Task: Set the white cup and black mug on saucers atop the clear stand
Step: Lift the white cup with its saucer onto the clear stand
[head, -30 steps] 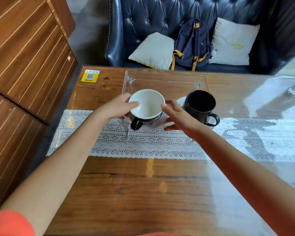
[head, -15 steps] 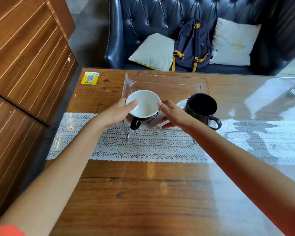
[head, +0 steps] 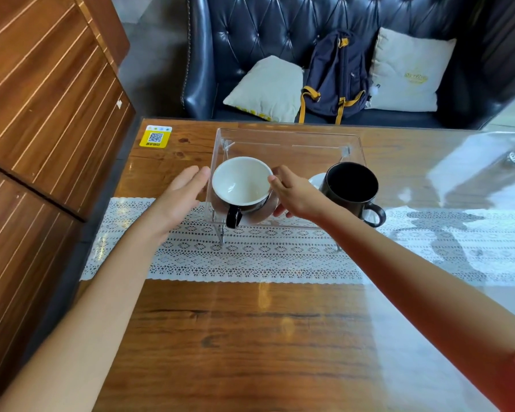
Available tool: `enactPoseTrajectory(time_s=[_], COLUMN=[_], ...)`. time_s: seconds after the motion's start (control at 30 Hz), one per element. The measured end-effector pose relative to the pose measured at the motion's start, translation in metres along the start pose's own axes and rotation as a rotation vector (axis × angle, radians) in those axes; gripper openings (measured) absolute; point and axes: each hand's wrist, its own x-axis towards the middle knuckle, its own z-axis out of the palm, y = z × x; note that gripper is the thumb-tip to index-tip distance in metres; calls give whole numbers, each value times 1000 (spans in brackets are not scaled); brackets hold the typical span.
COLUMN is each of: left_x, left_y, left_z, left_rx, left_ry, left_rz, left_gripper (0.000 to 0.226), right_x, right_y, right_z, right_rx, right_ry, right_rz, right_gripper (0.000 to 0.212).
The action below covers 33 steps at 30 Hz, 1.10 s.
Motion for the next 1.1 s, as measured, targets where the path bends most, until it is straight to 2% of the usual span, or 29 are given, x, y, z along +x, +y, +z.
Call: enactPoseTrajectory(time_s=[0.1,0.17,0.3,0.37,0.57,0.73,0.83,0.97,1.1], left_x=[4,8,14,18,22,20,20,22,29], left_y=[-3,-10,-33,-43,-53,-57,-59,-58,-49], left_z=[2,7,19,23,31,32,34,38,41], left_rx=[-17,81,603,706,755,802,808,819,859], left_ry=[87,112,198,188,191,196,196,209,218], left_rz=[115,138,145,152,204,207,195,200,170], left_gripper=[45,40,48,50,56,53,52,47,49], right_x=[-1,-4,-12,-15,-21,-43,-50,-44,-27], right_y=[2,5,11,12,15,30,37,34,22], right_z=[1,3,13,16,20,29,35,37,34], right_rx=[-42,-39,30,53,93,-188,-373,-437,-507], right_ry=[18,45,95,96,106,178,108,27,-12], right_rz=[-40,-68,-108,-119,-122,-264,-279,-280,-182], right_gripper=[39,39,43,43,47,44,44,45,61])
